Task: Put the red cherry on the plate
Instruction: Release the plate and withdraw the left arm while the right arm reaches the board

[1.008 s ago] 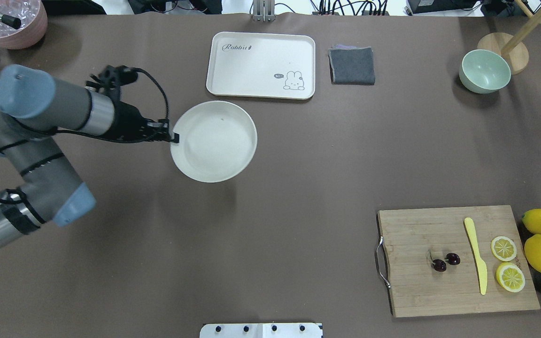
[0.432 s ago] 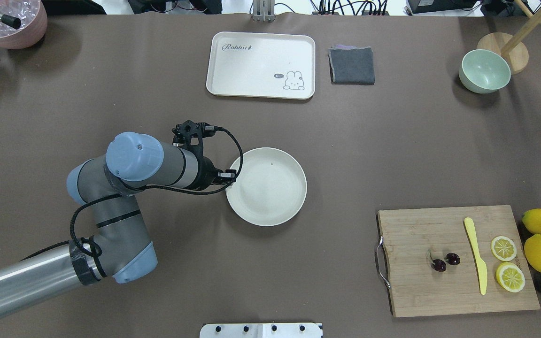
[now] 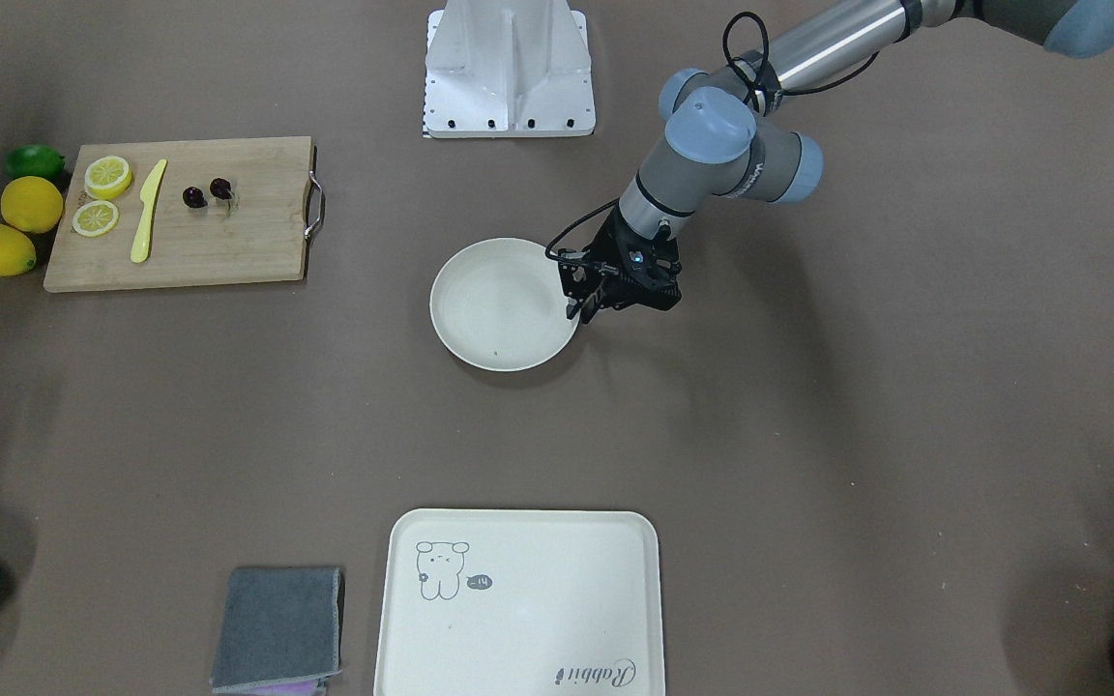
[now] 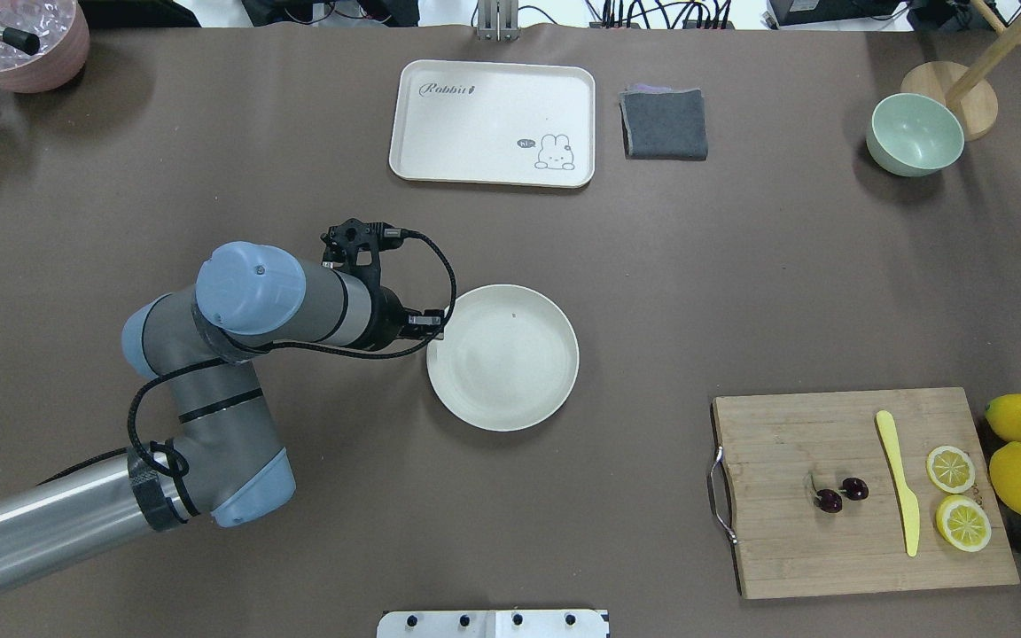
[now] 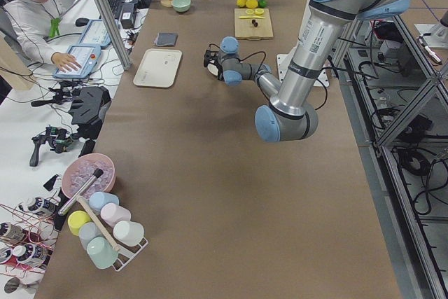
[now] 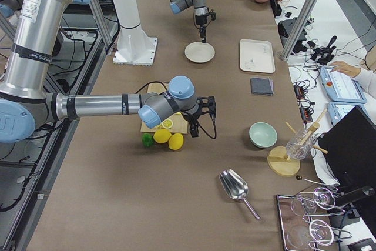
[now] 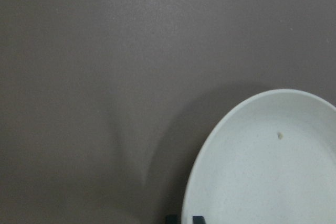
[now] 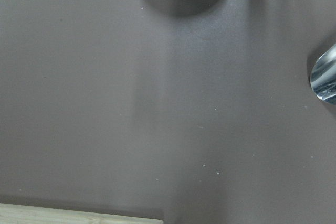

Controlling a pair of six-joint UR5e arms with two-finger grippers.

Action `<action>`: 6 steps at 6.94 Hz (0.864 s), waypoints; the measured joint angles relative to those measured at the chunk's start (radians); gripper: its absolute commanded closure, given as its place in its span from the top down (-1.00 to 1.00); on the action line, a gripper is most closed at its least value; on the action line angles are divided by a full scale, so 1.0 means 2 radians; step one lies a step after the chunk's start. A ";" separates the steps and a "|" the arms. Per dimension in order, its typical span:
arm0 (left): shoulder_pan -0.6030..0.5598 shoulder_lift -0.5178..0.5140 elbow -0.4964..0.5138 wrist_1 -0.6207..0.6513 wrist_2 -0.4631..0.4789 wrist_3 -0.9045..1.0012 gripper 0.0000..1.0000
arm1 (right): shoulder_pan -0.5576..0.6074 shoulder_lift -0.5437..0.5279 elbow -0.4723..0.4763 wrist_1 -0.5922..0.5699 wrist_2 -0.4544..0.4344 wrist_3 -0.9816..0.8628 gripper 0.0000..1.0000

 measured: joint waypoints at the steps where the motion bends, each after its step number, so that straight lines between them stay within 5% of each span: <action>1: -0.050 0.006 -0.035 0.048 -0.045 0.012 0.96 | -0.027 0.002 0.016 -0.002 -0.012 0.046 0.99; 4: -0.253 0.075 -0.135 0.227 -0.205 0.261 0.96 | -0.125 0.005 0.064 -0.006 -0.064 0.169 1.00; 6: -0.362 0.135 -0.130 0.279 -0.240 0.475 0.96 | -0.189 0.012 0.087 -0.027 -0.109 0.208 0.99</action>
